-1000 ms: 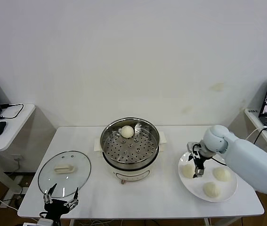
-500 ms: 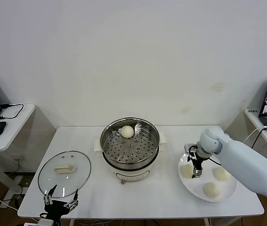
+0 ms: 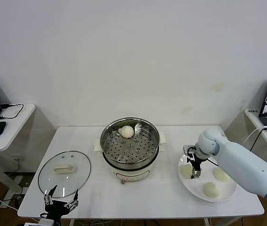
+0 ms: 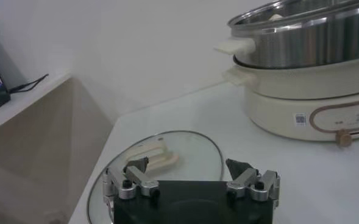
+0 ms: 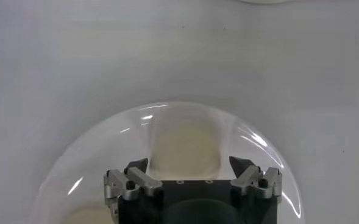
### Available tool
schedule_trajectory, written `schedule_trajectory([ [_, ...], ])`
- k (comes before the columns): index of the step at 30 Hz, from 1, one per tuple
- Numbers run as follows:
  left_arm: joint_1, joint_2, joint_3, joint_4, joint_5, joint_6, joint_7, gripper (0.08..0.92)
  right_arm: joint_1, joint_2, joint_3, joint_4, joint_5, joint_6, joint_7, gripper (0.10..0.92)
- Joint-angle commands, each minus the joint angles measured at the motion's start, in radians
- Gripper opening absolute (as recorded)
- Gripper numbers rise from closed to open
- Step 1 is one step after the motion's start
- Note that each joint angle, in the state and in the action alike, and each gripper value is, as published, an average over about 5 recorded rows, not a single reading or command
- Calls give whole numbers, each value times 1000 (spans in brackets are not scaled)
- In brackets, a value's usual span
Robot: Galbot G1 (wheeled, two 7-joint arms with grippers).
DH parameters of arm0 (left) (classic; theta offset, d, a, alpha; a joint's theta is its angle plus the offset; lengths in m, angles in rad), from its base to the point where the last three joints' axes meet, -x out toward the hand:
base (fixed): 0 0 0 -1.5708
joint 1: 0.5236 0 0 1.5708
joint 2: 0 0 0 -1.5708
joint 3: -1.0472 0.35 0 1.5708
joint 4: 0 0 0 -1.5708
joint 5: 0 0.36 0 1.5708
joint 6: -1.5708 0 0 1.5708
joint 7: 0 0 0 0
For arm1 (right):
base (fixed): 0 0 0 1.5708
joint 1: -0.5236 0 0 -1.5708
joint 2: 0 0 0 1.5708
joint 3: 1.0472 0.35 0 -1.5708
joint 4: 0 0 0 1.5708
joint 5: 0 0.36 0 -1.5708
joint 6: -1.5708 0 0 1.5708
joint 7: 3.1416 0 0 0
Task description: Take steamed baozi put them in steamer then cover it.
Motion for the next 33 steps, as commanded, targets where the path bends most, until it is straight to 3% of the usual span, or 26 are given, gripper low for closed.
schedule_trajectory([
  [1, 1, 1, -1, 1, 0, 0, 0, 823, -2, 2, -1, -9, 8, -2, 9, 806],
  [8, -3, -1, 2, 4, 0, -3, 0, 823, 11, -14, 4, 0, 40, -13, 7, 644],
  [11, -10, -1, 6, 8, -1, -3, -1, 823, 58, -45, -12, 19, 72, -20, -4, 609],
  [22, -41, 9, 18, 8, -4, -9, -7, 823, 504, -153, -247, 126, 301, -88, -69, 594],
  [33, -51, 12, 23, -22, -9, -9, -7, 823, 866, 82, -395, 55, 538, -160, -108, 594],
])
